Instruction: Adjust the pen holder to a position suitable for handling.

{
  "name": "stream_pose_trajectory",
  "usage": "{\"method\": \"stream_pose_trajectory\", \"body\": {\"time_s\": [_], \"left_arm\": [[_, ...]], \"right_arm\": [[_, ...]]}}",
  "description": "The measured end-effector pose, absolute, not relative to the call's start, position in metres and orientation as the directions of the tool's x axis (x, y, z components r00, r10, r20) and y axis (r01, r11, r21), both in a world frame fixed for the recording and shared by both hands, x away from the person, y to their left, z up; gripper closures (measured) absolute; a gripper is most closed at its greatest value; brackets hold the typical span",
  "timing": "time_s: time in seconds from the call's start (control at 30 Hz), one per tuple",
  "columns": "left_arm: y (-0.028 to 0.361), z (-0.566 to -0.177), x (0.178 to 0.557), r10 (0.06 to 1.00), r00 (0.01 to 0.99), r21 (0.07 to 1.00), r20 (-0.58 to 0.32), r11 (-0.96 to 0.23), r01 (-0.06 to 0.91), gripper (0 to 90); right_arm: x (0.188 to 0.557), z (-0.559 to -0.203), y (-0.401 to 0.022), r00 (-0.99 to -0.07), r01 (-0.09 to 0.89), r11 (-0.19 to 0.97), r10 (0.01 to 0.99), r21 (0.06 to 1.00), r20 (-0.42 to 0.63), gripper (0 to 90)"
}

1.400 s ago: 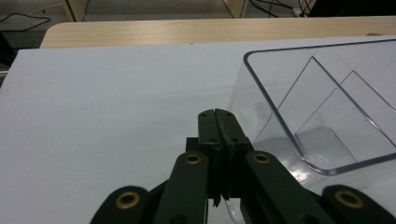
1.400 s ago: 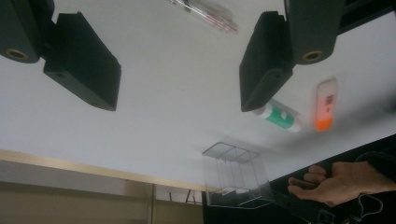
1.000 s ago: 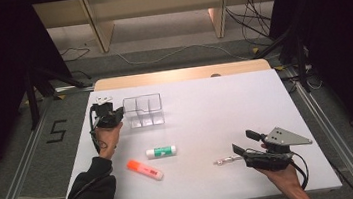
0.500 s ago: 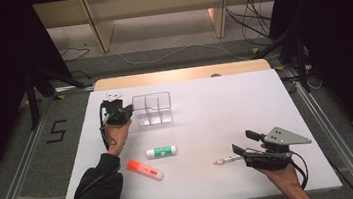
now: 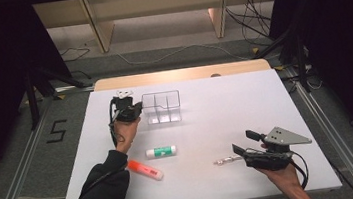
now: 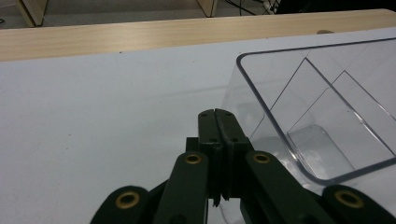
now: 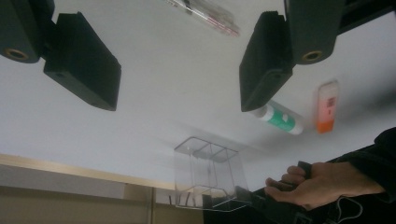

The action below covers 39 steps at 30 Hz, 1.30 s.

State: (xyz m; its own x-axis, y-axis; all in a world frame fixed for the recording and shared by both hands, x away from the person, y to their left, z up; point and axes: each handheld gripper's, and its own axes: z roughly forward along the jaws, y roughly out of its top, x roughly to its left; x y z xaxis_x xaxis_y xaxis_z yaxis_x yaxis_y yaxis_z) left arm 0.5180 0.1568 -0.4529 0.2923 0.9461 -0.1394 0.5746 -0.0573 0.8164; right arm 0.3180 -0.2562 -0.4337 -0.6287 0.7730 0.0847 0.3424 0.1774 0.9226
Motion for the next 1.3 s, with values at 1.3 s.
{"method": "stream_pose_trajectory", "body": {"time_s": [1.3], "left_arm": [[0.093,-0.454,0.526,0.915,0.382,0.815,-0.132,-0.119,0.568,89.2]], "right_arm": [[0.317,-0.432,-0.258,-0.631,0.334,0.179,0.772,0.926,0.079,30.3]]}}
